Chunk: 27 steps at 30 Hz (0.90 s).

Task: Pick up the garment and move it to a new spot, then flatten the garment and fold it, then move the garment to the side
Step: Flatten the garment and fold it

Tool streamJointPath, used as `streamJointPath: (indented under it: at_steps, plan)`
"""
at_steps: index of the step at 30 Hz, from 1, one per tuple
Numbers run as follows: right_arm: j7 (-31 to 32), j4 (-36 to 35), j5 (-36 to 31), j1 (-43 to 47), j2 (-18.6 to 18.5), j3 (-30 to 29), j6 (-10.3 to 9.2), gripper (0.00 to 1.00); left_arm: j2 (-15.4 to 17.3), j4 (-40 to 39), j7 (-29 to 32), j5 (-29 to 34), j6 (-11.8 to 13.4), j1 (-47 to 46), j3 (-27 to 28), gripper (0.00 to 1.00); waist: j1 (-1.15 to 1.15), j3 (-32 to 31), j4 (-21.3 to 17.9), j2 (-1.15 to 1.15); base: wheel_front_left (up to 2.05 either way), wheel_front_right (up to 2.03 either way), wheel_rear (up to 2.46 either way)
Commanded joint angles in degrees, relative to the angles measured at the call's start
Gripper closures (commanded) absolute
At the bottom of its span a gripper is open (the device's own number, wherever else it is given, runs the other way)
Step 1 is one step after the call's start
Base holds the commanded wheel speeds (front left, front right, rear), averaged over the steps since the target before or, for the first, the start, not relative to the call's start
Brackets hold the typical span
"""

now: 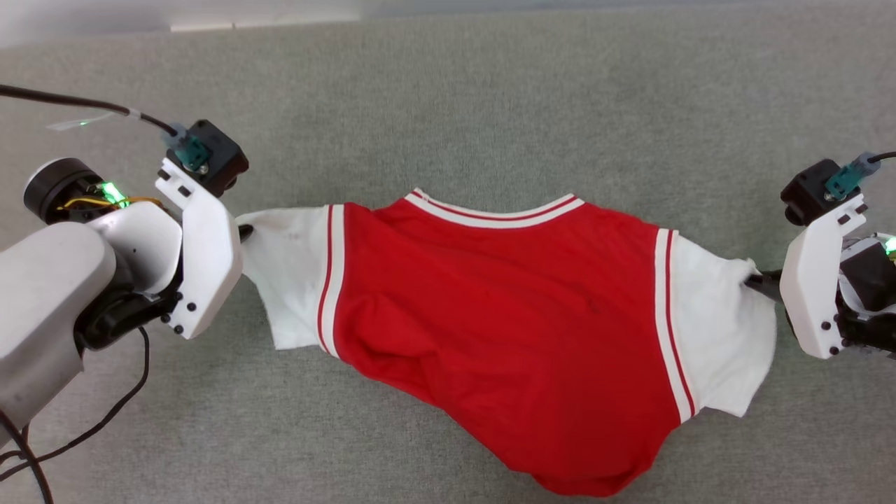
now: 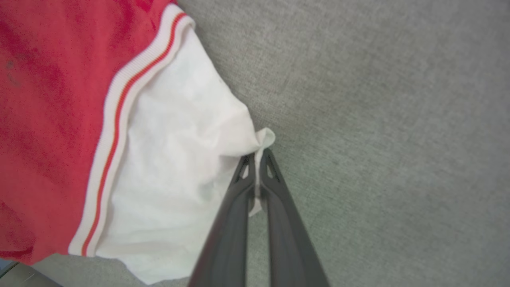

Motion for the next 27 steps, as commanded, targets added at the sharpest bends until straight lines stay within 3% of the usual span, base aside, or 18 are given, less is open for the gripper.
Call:
streamJointPath:
  at_steps: [1, 9, 16, 19, 27]
  plan:
    - [-1.8, -0.8, 0.5, -1.3, -0.3, 0.3, -0.01, 1.0, 0.3, 0.1, -0.7, 0.0, -0.2, 0.4, 0.2, 1.0, 0.0, -2.3, -0.3, 0.0, 0.0, 0.0, 0.0]
    - [-11.0, -6.0, 0.1, -2.8, -5.1, -0.2, -0.02, 1.0, 2.9, -2.8, -4.6, 0.7, 0.1, 0.0, 1.8, 1.0, 0.0, -8.0, -0.7, 0.0, 0.0, 0.0, 0.0]
    - [-16.6, -8.5, -2.2, -5.4, -6.5, -3.3, -0.02, 1.0, 4.2, -6.0, -6.4, 2.0, 0.6, -2.9, 3.9, 1.0, 0.0, -11.6, -0.8, 0.0, 0.0, 0.0, 0.0]
    - [-18.2, -9.1, -3.5, -7.4, -6.4, -5.0, -0.02, 1.0, 3.9, -7.0, -6.1, 2.8, 1.0, -4.8, 4.7, 1.0, 0.0, -12.2, -0.8, 0.0, 0.0, 0.0, 0.0]
    - [-19.0, -6.1, -11.9, -18.5, -2.1, -10.6, -0.02, 1.0, -1.2, -3.9, -6.4, 5.3, 0.7, -14.5, 8.1, 1.0, 0.0, -8.4, -0.3, 0.0, 0.0, 0.0, 0.0]
